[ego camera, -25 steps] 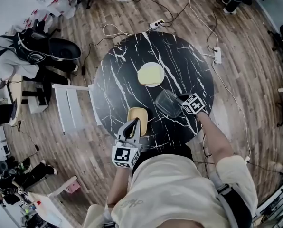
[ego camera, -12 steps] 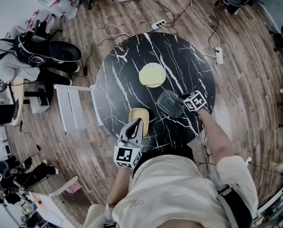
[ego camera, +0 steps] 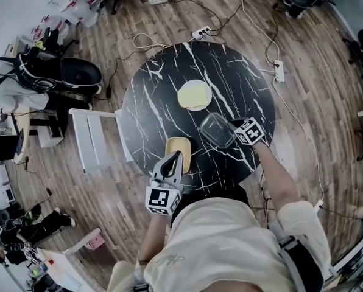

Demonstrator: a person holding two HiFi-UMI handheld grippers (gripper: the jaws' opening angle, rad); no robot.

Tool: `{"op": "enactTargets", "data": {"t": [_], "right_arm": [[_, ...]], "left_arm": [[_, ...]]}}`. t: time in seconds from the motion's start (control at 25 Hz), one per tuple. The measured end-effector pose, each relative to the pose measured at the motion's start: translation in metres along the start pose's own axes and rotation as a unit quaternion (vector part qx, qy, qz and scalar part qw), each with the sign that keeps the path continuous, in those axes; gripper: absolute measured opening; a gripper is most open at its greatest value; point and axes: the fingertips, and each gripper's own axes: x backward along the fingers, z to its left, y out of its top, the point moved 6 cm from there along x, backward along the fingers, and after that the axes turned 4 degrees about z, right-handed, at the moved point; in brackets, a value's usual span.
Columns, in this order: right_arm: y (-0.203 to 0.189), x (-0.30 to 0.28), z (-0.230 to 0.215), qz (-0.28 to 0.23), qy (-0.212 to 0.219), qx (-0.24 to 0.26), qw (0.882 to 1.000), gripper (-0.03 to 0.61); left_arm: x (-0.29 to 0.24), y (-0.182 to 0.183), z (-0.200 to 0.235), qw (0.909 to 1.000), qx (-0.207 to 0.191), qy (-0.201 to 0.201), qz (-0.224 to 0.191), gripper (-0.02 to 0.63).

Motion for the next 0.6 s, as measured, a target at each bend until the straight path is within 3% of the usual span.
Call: {"op": "enactTargets", "data": {"t": [0.6], "right_arm": [[0.044, 0.100, 0.026, -0.137, -0.078, 0.029, 0.987, 0.005]], "left_arm": [[0.010, 0.007, 0.001, 0.9993, -0.018, -0.025, -0.020, 0.017]]}}
